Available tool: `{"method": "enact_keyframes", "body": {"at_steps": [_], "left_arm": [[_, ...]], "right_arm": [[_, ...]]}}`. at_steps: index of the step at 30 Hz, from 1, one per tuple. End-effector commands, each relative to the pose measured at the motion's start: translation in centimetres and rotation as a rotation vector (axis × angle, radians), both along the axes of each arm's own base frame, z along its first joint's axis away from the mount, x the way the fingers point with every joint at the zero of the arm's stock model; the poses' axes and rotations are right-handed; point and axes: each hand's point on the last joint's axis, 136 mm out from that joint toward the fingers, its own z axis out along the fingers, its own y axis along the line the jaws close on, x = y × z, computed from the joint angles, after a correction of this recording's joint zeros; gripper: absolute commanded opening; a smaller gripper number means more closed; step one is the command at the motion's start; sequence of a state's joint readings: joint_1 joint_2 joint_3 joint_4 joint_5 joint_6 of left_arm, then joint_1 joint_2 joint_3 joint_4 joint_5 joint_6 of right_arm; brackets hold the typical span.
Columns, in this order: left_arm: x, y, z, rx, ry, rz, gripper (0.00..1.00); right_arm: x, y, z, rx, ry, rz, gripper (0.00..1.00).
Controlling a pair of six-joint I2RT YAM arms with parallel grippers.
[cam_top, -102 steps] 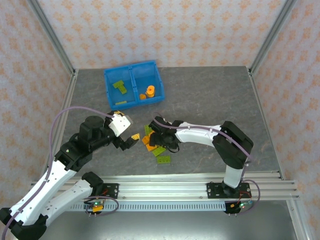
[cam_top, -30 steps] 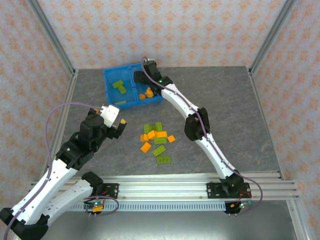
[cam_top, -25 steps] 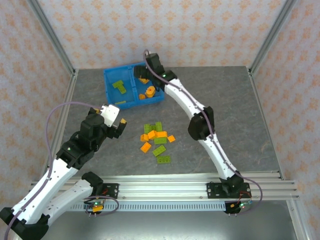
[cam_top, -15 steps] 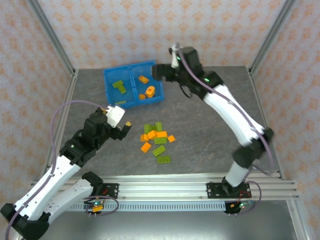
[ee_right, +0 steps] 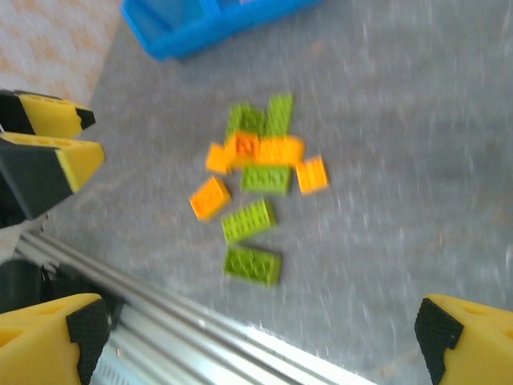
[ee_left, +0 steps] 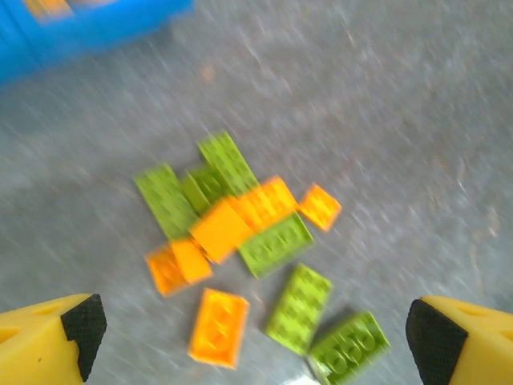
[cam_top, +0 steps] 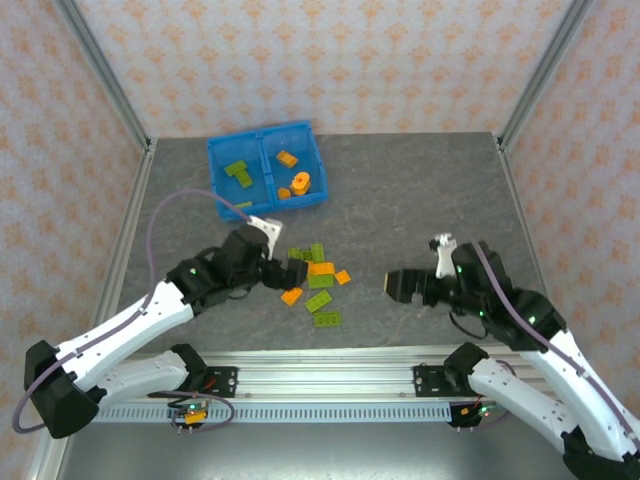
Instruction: Sort the legos into containers by color
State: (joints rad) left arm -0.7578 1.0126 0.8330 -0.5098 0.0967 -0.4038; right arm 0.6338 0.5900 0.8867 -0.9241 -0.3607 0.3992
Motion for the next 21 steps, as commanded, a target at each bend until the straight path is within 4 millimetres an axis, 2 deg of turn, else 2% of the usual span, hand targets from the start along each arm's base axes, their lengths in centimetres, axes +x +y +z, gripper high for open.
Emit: {"method": "enact_keyframes", "body": {"at_steps": [1, 4, 7, 11, 15, 21], "left_arm": [[-2.3, -0.7, -2.1, -0.040, 0.121, 0.113, 0.99], [-4.1, -3.1, -3.4, 0.022, 0.197, 0.014, 0.97], [-5.9, -5.4, -4.6, 0.191, 0.227, -0.180, 0.97], [-7.1, -8.0, -7.2, 0.341, 0.289, -0.430, 0.95], [-7.2, -10.0, -9.3, 0.413, 0.325, -0.593, 0.94], [-6.7, -10.8, -11.8, 0.508, 0.321, -0.720, 0.90]], "right_arm": [[-3.1, -0.4, -3.0, 0.061, 0.181, -0.020, 0.99], [-3.9, -0.1, -3.9, 0.085, 0.246, -0.023, 0.99], [-4.1, 0.4, -4.5, 0.077, 0.313, -0.014, 0.99], [-3.1, -0.3, -4.3, 0.014, 0.317, -0.073, 0.99], [-2.4, -0.6, -3.3, 0.010, 0.310, -0.122, 0.99], [-2.5, -2.3, -2.5, 0.012, 0.299, -0.227, 0.99]]}}
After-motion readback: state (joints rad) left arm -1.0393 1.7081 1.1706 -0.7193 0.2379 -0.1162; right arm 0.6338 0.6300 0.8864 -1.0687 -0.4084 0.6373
